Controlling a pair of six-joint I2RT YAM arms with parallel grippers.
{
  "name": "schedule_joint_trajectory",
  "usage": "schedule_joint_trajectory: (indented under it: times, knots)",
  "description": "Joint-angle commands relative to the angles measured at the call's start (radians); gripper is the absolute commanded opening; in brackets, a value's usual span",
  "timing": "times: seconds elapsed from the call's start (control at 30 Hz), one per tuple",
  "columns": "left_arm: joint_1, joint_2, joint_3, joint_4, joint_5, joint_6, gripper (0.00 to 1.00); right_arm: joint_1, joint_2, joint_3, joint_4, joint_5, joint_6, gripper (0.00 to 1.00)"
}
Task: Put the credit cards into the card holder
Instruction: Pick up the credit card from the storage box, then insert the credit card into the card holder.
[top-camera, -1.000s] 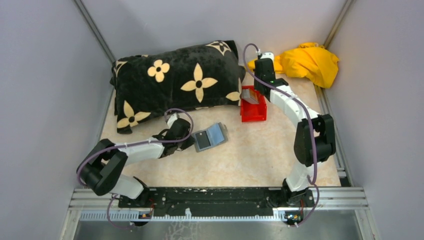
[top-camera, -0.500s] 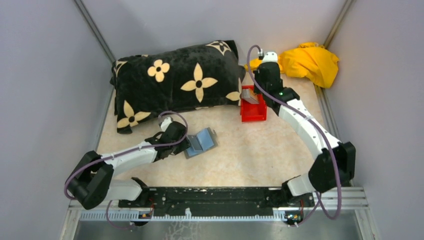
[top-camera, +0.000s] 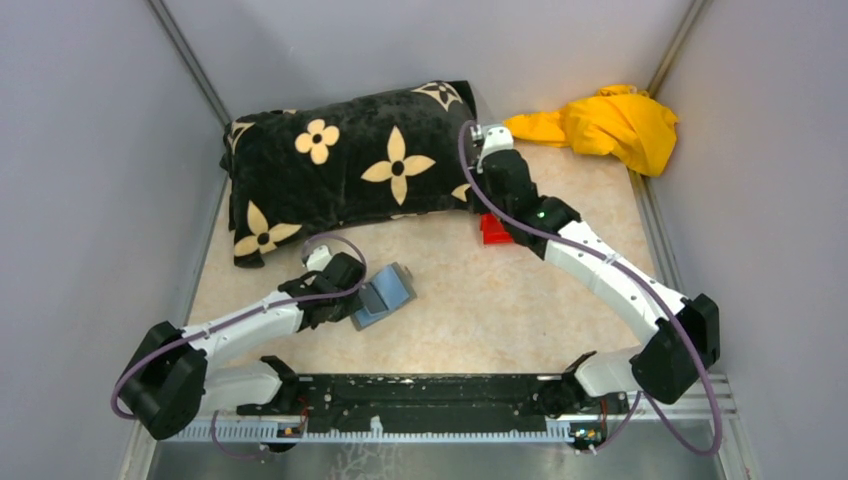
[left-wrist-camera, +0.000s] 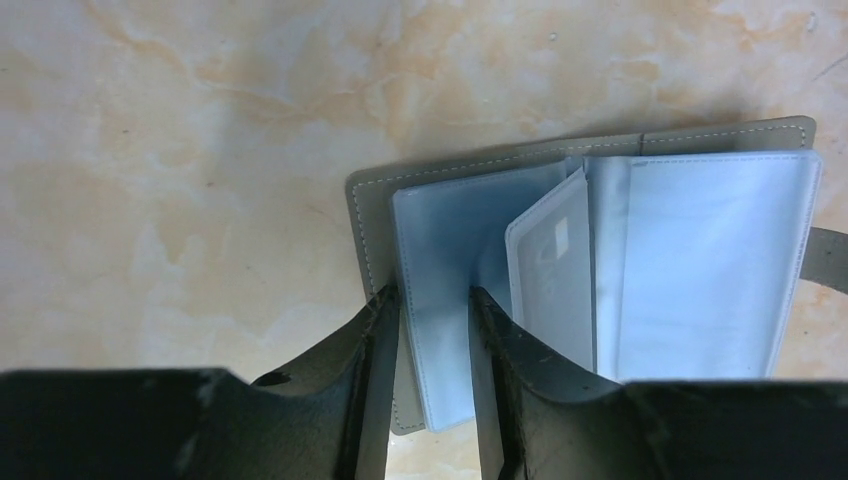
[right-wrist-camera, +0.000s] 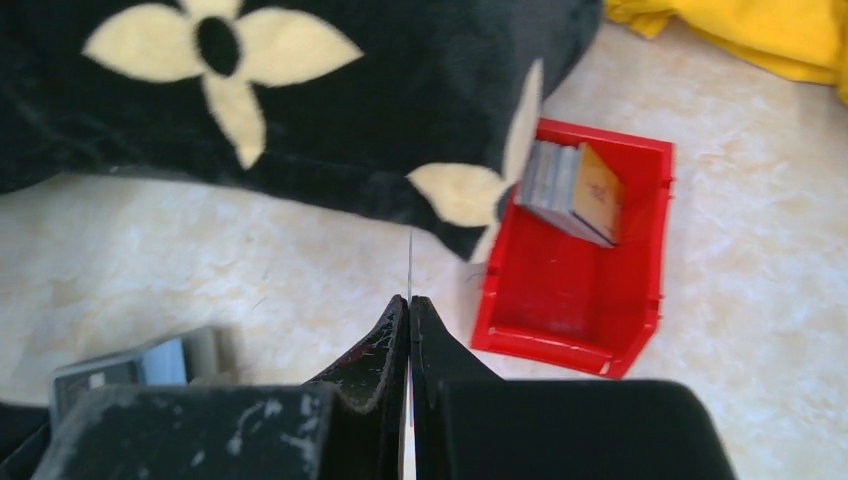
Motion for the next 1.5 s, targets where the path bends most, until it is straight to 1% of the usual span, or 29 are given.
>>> schedule_joint_trajectory:
  times: [0.0, 0.07, 0.17, 0.33, 0.43, 0.5, 0.6, 0.7, 0.83, 1.07, 1.17, 1.33, 1.4, 1.47]
  knots:
    - [-0.004, -0.019, 0.003, -0.096, -0.075, -0.029, 0.39, 0.089, -0.017, 0.01, 0.039, 0.023, 0.021, 0.0]
    - [-0.004, -0.018, 0.003, -0.089, -0.092, -0.025, 0.37, 0.126, -0.011, 0.006, 0.05, 0.027, 0.028, 0.0]
    - [-0.004, 0.009, 0.002, -0.055, -0.099, -0.013, 0.31, 0.177, 0.004, 0.01, 0.054, 0.047, 0.031, 0.0]
    - [-0.004, 0.117, 0.007, 0.115, -0.051, 0.06, 0.26, 0.229, 0.031, 0.01, 0.063, 0.065, 0.037, 0.0]
    - [-0.005, 0.207, 0.058, 0.171, -0.017, 0.094, 0.23, 0.239, 0.04, 0.011, 0.066, 0.073, 0.039, 0.0]
    - [-0.011, 0.26, 0.11, 0.176, -0.009, 0.115, 0.22, 0.241, 0.041, 0.011, 0.064, 0.078, 0.041, 0.0]
    - [-0.019, 0.288, 0.149, 0.181, -0.004, 0.126, 0.22, 0.24, 0.041, 0.009, 0.062, 0.086, 0.041, 0.0]
    - [-0.024, 0.282, 0.159, 0.185, 0.011, 0.13, 0.22, 0.241, 0.037, 0.003, 0.061, 0.093, 0.041, 0.0]
    - [-0.035, 0.264, 0.181, 0.095, -0.003, 0.108, 0.23, 0.24, 0.03, -0.011, 0.066, 0.09, 0.045, 0.0]
    - [-0.039, 0.09, 0.145, -0.016, -0.09, 0.066, 0.27, 0.243, 0.03, -0.021, 0.084, 0.07, 0.051, 0.0]
    - [-0.039, 0.039, 0.144, -0.018, -0.108, 0.077, 0.28, 0.248, 0.035, -0.019, 0.09, 0.063, 0.05, 0.0]
    - [-0.039, 0.018, 0.158, -0.021, -0.112, 0.09, 0.29, 0.263, 0.042, -0.019, 0.092, 0.045, 0.05, 0.0]
    - [-0.039, 0.007, 0.155, -0.027, -0.118, 0.083, 0.3, 0.27, 0.036, -0.026, 0.091, 0.018, 0.052, 0.0]
    - [-0.039, -0.02, 0.141, -0.01, -0.114, 0.086, 0.33, 0.28, 0.022, -0.046, 0.1, -0.018, 0.058, 0.0]
